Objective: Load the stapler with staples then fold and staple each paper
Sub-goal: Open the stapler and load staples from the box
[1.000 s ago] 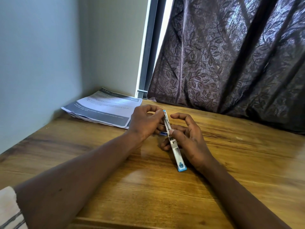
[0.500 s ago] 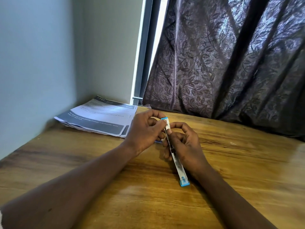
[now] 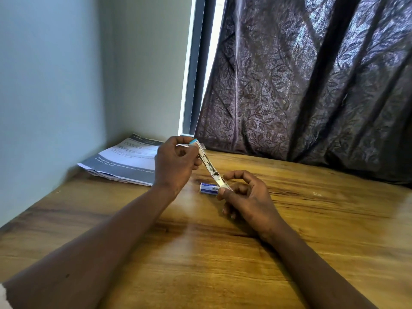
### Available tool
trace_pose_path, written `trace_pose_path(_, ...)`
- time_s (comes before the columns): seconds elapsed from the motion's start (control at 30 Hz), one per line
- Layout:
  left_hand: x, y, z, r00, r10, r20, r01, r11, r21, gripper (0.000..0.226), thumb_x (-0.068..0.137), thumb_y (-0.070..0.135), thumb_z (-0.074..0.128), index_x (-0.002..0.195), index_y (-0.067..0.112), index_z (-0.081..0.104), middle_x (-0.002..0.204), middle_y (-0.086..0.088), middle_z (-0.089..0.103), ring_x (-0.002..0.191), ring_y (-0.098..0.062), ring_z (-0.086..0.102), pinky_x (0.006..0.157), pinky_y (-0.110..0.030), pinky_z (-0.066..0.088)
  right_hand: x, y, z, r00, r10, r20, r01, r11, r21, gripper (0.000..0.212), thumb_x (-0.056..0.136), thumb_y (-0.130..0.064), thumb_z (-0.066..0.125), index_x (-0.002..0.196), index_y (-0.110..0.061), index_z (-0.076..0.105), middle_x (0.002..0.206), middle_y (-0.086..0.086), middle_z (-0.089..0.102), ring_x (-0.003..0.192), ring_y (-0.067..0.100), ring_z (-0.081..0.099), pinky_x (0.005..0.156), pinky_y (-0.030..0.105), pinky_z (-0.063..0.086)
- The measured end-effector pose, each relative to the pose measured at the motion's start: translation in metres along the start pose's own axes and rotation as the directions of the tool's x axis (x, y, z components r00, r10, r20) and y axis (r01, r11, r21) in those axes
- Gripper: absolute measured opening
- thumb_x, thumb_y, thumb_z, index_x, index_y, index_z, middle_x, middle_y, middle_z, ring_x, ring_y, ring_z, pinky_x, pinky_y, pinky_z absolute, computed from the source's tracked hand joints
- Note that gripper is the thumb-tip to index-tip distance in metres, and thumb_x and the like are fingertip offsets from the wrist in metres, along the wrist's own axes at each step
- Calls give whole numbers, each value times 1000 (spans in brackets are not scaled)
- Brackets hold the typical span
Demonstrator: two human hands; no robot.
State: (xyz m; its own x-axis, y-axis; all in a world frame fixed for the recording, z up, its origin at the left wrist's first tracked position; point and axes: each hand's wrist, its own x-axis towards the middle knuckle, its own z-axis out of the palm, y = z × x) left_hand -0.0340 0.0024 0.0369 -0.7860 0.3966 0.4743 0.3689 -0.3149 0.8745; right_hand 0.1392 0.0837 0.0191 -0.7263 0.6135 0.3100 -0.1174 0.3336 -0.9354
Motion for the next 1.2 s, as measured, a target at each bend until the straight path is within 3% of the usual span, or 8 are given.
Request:
trace_pose_path(0.2,-1,1,-2,999,42,-25,-40,995,90,19,95,19,72,112,15,64,84,-3,77,65,-9,75,64,-28,63,1,3,-1,986,-147,-75,140,987,-81,32,85,-3,77,112,-15,67,87,12,76,64,19,69,60,31,59)
trace_pose_path(0.27,-9,3,2,995,51,83,-58,994,91,16,94,15,72,107,18,64,82,-3,76,64,-8,75,61,-23,61,2,4,-1,975,-193,-107,183,978,-100,27,85,-4,77,108,-15,70,81,14,73,63,19,67,59,29,57)
trace_pose_path(0.43,-22,3,13,929,35,368,-61,996,58,23,96,7,67,119,11,71,89,-8,79,75,-19,78,74,-39,65,5,10,-5,924,-326,-201,268,925,-268,28,78,-18,85,103,-19,72,86,0,69,74,12,65,66,25,54)
trace_pose_path(0.57,-18,6,5,864,4,504,36,997,-69,30,98,1,56,118,13,73,103,-18,76,90,-27,76,77,-36,64,7,13,-7,970,-195,-143,170,971,-169,51,78,-28,85,124,-23,66,102,-3,75,96,13,71,82,36,60)
trace_pose_path(0.7,-14,5,-2,751,25,660,-40,999,8,45,86,7,73,130,13,65,108,-17,75,102,-30,74,92,-39,61,7,12,-7,966,-207,-152,177,966,-189,39,78,-30,83,115,-20,73,96,-6,78,90,12,73,82,37,60)
trace_pose_path(0.77,-14,4,0,753,28,658,-87,995,57,44,88,8,78,130,14,65,110,-11,76,103,-21,75,94,-37,61,7,12,-9,959,-221,-177,179,958,-224,31,78,-29,84,107,-23,75,95,-10,77,88,6,72,79,26,57)
trace_pose_path(0.87,-15,4,2,763,33,646,-104,992,71,45,88,9,78,130,18,65,114,-5,76,105,-13,74,92,-31,61,7,12,-11,954,-215,-210,165,959,-230,27,78,-25,85,103,-25,76,94,-12,77,88,2,71,78,24,57)
trace_pose_path(1.2,-15,1,3,765,22,643,-34,999,6,51,87,2,76,133,21,62,122,-4,74,113,-11,71,94,-32,60,6,10,-12,937,-253,-242,188,946,-264,30,76,-32,86,104,-23,78,95,-12,78,90,0,70,72,15,53)
